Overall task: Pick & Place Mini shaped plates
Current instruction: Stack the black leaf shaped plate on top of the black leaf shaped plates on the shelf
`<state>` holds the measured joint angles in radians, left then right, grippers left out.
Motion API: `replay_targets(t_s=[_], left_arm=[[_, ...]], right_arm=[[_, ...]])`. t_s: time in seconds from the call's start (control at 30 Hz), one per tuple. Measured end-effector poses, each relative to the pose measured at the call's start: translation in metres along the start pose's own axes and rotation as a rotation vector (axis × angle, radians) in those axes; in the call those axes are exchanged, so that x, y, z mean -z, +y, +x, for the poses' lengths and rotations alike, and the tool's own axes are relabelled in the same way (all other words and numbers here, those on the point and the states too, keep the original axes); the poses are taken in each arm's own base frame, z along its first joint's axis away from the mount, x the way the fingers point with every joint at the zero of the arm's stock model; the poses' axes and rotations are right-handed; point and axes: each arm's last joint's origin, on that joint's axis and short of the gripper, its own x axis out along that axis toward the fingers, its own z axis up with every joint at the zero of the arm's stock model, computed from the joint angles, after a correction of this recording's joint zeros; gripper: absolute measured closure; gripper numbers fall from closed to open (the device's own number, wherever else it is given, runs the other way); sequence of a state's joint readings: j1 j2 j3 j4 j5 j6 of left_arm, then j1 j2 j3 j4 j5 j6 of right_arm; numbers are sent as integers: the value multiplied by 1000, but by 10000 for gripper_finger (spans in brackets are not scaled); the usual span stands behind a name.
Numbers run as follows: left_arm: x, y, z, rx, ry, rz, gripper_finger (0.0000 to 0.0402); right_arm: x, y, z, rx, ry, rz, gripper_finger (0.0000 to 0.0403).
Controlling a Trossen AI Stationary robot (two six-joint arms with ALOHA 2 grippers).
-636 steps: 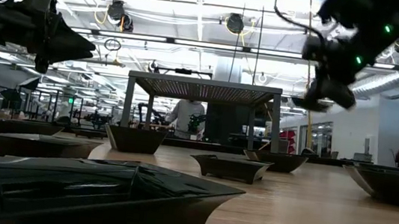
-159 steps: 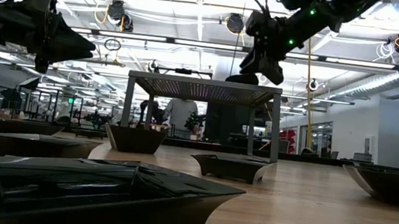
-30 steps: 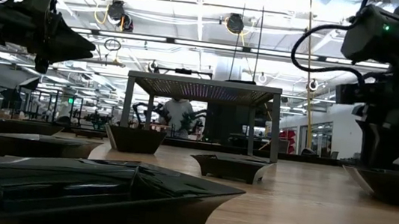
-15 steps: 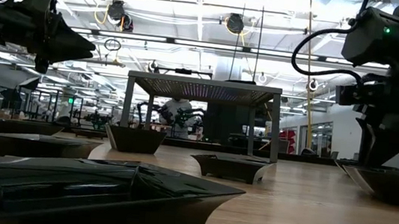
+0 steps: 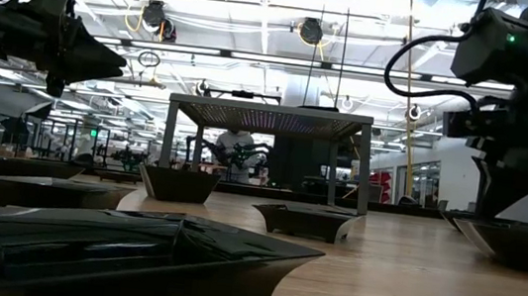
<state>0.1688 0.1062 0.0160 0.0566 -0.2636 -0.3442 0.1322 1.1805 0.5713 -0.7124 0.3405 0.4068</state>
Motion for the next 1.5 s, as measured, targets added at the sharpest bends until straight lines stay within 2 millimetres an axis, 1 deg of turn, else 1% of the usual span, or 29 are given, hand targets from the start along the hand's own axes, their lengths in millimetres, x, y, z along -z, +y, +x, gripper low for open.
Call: replay_targets(t_s=[0.1,0.2,0.5,0.73,0.87,0.97,1.1,1.2,1.3,1.43,1.5], left_arm=[[0,0,0,0,0,0,291],[0,0,0,1,0,0,291],[0,0,0,0,0,0,291],[0,0,0,0,0,0,291],[0,0,0,0,0,0,291],[0,0,0,0,0,0,291],[0,0,0,0,0,0,291],[0,0,0,0,0,0,291],[0,0,0,0,0,0,291],[0,0,0,0,0,0,291],[0,0,0,0,0,0,291]], right_arm=[[-3,0,-3,-3,-6,-3,402],[-9,0,-11,-2,-10,-7,402],[-38,-5,-50,60,-83,-56,403],[-57,-15,-84,195,-154,-129,403],[-70,-21,-107,284,-233,-164,403],[-84,-26,-122,348,-323,-169,403],[-107,-33,-132,388,-475,-163,403],[-123,-40,-137,421,-562,-255,403],[-135,-52,-140,457,-628,-348,403],[-148,-77,-142,520,-688,-335,403],[-152,-90,-140,514,-717,-310,403]])
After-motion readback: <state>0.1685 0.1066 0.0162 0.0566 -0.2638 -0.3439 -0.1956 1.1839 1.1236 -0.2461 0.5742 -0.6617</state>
